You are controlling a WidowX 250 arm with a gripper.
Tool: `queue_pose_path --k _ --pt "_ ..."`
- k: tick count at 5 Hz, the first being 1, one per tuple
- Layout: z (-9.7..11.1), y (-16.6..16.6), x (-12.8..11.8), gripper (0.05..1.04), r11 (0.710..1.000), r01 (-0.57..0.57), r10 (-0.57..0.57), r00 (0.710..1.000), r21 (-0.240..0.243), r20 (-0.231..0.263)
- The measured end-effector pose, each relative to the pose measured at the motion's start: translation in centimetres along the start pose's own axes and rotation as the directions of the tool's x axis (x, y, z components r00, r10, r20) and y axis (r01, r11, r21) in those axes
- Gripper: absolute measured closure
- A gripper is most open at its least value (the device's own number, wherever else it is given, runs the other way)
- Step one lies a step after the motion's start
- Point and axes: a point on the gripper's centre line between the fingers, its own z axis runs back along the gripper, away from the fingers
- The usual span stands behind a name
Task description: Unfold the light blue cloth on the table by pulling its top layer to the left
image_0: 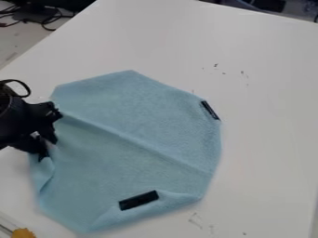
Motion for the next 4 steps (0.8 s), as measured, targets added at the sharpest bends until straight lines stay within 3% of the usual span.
queue_pose_path --k 1,2,3,4 --pt "0.9 0.4 -0.3 0.232 0.992 0.046 -0.038 0.997 0.115 -0.068" --pt "2.7 -0.2 0.5 0.074 0.974 0.079 -0.063 0.995 0.215 -0.079" --pt "5.1 -0.5 1.2 0.077 0.947 0.117 -0.098 0.992 0.298 -0.075" --pt "6.4 0.0 1.0 0.083 0.929 0.132 -0.106 0.99 0.345 -0.093"
